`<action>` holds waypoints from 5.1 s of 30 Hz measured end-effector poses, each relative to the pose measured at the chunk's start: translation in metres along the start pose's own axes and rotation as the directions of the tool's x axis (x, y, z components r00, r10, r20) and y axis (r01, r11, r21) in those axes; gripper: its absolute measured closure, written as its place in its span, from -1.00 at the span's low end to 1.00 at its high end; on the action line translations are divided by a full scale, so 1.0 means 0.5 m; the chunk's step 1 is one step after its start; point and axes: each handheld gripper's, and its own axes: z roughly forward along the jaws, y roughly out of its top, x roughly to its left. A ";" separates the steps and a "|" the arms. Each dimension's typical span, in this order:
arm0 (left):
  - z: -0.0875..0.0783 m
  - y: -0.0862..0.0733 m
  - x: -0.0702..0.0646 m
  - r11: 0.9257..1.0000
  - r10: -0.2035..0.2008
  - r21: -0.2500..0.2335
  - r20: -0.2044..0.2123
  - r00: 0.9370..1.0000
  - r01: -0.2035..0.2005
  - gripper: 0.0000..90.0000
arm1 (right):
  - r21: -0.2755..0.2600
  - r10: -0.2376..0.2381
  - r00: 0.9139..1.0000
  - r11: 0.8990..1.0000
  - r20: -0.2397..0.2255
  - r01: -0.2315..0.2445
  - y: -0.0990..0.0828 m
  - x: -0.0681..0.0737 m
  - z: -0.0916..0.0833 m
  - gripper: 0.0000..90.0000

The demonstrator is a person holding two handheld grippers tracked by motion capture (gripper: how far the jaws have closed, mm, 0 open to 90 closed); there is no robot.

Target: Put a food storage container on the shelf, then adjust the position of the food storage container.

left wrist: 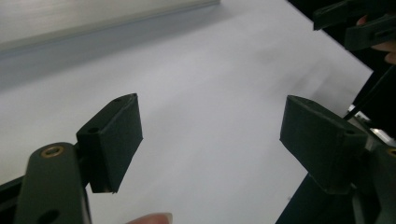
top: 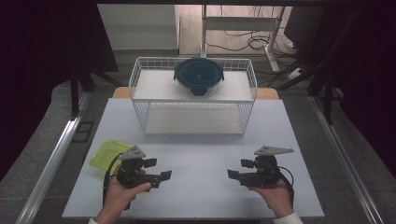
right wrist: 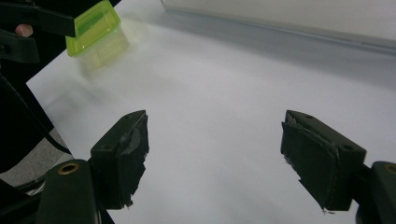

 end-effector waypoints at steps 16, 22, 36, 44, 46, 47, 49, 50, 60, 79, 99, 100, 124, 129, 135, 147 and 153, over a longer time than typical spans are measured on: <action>-0.014 -0.005 0.011 1.000 0.011 -0.005 -0.030 0.999 -0.011 -0.54 | 0.009 -0.004 0.999 1.000 0.038 0.004 0.001 -0.010 0.014 -0.59; -0.025 -0.005 0.025 1.000 0.012 -0.011 -0.045 0.999 -0.013 -0.53 | 0.014 -0.011 0.999 1.000 0.051 0.011 0.001 -0.010 0.015 -0.59; -0.089 0.012 0.064 1.000 -0.020 -0.009 -0.133 0.991 0.019 -0.16 | 0.014 -0.021 1.000 1.000 0.020 0.021 -0.008 0.012 0.006 -0.58; -0.135 0.008 0.135 0.998 -0.067 -0.005 -0.226 0.972 0.068 0.17 | 0.028 0.004 1.000 1.000 0.021 -0.005 -0.009 0.002 0.007 -0.58; -0.151 0.010 0.148 0.997 -0.073 -0.011 -0.244 0.967 0.072 0.29 | 0.027 -0.001 1.000 1.000 0.019 0.000 -0.008 0.007 0.007 -0.58; -0.163 0.012 0.157 0.997 -0.077 -0.016 -0.241 0.967 0.075 0.34 | 0.027 -0.002 1.000 1.000 0.018 0.001 -0.007 0.009 0.008 -0.58; -0.178 0.014 0.171 0.997 -0.081 -0.017 -0.246 0.966 0.080 0.46 | 0.032 -0.005 1.000 0.999 0.014 0.005 -0.007 0.012 0.012 -0.58; -0.182 0.014 0.176 0.996 -0.084 -0.016 -0.251 0.964 0.083 0.53 | 0.034 -0.006 1.000 0.999 0.013 0.006 -0.007 0.013 0.015 -0.58; -0.200 0.004 0.275 0.984 -0.152 0.038 -0.336 0.929 0.175 0.99 | 0.044 -0.009 1.000 0.999 0.025 0.008 -0.008 0.011 0.013 -0.58; -0.162 -0.035 0.401 0.944 -0.161 0.183 -0.472 0.867 0.275 1.00 | 0.025 0.002 1.000 1.000 0.031 -0.003 -0.005 0.005 0.000 -0.58; -0.138 -0.049 0.383 0.929 -0.153 0.246 -0.420 0.894 0.275 1.00 | 0.015 0.017 0.999 1.000 0.030 -0.017 -0.007 0.002 -0.002 -0.58; -0.135 -0.049 0.380 0.930 -0.153 0.247 -0.415 0.897 0.272 1.00 | 0.015 0.017 0.999 1.000 0.030 -0.017 -0.007 0.002 -0.003 -0.58; -0.049 -0.048 0.266 0.933 -0.114 0.305 -0.257 0.960 0.192 1.00 | -0.036 0.067 0.997 0.997 0.031 -0.066 -0.006 -0.021 -0.029 -0.58; -0.031 -0.043 0.246 0.934 -0.117 0.307 -0.222 0.968 0.183 1.00 | -0.032 0.071 0.997 0.997 0.036 -0.070 -0.007 -0.024 -0.029 -0.58; -0.011 -0.038 0.227 0.939 -0.122 0.295 -0.186 0.975 0.174 1.00 | -0.030 0.072 0.997 0.997 0.035 -0.070 -0.007 -0.022 -0.026 -0.59; 0.030 -0.025 0.184 0.943 -0.117 0.297 -0.118 0.986 0.147 1.00 | -0.018 0.068 0.997 0.998 0.037 -0.068 -0.009 -0.023 -0.023 -0.59; 0.056 -0.024 0.163 0.943 -0.123 0.300 -0.077 0.989 0.141 1.00 | -0.017 0.067 0.997 0.998 0.037 -0.067 -0.010 -0.024 -0.021 -0.58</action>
